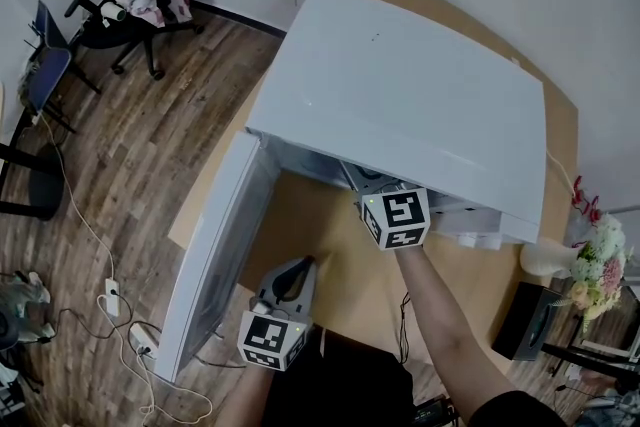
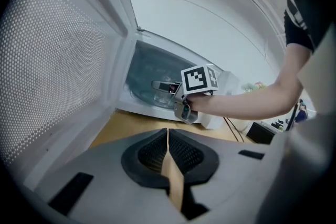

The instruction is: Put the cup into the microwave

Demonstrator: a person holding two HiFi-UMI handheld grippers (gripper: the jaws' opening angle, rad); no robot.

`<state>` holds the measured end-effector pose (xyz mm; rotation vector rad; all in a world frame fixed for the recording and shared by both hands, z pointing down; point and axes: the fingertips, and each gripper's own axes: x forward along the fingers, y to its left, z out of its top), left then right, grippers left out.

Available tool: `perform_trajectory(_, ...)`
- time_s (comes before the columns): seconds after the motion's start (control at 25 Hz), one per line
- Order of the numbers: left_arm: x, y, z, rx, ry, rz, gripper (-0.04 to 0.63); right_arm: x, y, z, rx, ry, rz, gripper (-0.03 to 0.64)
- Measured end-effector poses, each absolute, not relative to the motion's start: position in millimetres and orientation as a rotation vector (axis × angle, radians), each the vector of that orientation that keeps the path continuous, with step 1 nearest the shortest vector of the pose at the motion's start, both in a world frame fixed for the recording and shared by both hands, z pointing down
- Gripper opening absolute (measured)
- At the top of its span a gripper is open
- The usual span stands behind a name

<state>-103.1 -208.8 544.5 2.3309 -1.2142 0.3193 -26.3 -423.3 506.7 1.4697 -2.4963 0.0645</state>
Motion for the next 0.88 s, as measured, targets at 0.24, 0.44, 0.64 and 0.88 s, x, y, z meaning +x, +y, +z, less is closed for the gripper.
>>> perform_trajectory(0.24, -101.4, -207.3, 544.7, 2.332, -1.217, 0.315, 0.006, -24.1, -423.1, 509.7, 1.464, -2.45, -0.009, 0.368)
perform_trajectory(0.44, -100.1, -205.0, 544.2, 2.332, -1.217, 0.316, 0.006, -24.3, -423.1, 509.9, 1.464, -2.448, -0.009, 0.368)
perform_trajectory(0.64, -98.6, -202.9, 542.5, 2.334, -1.218, 0.313, 0.006, -24.6, -422.9, 509.6, 1.465, -2.436, -0.026, 0.368)
perform_trajectory(0.88, -97.1, -200.7, 540.1, 2.34, -1.222, 0.31, 0.006, -22.3, -419.8, 510.5, 1.465, -2.4, -0.055, 0.368)
